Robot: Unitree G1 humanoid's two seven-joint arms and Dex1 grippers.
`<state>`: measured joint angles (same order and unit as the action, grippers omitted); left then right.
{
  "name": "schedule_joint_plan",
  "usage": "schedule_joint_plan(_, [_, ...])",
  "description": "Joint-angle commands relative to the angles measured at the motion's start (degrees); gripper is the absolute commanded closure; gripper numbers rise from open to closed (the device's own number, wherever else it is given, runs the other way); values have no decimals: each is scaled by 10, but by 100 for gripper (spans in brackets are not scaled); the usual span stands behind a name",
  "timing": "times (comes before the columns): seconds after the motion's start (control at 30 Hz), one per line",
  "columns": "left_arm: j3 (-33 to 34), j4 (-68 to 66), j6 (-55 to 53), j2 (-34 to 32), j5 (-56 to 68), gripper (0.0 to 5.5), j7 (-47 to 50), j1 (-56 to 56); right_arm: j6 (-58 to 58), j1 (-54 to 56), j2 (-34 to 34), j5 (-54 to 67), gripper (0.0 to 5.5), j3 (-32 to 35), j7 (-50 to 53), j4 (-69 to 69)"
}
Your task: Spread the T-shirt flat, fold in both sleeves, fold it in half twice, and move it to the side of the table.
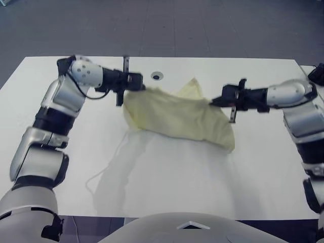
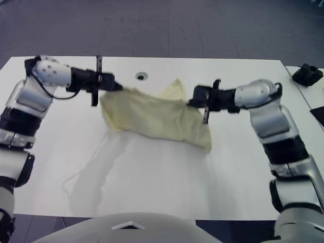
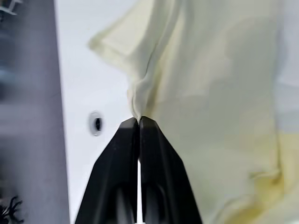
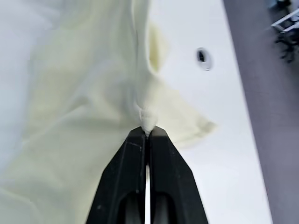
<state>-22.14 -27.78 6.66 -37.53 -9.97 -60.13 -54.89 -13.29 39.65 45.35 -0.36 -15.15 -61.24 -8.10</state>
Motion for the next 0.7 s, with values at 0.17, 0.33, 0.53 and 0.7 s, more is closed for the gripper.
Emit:
schedule_joint_plan(0.17, [-73,-440,42,115,-180,549,387,-331,174,440,-145,-168,550,-55,319,-581])
schedule_joint_plan(0.33, [-99,-483,25,124,-229,549,519,-382,193,500,-150,-224,550,-83,465,-648])
schedule_joint_plan(0.53, [-110,-514,11,120,-283,549,630,-427,208,542,-148,-304,550,-114,615,-695])
schedule_joint_plan(0.7, [-121,-521,4,113,-327,549,697,-447,209,550,-146,-330,550,-105,656,-708])
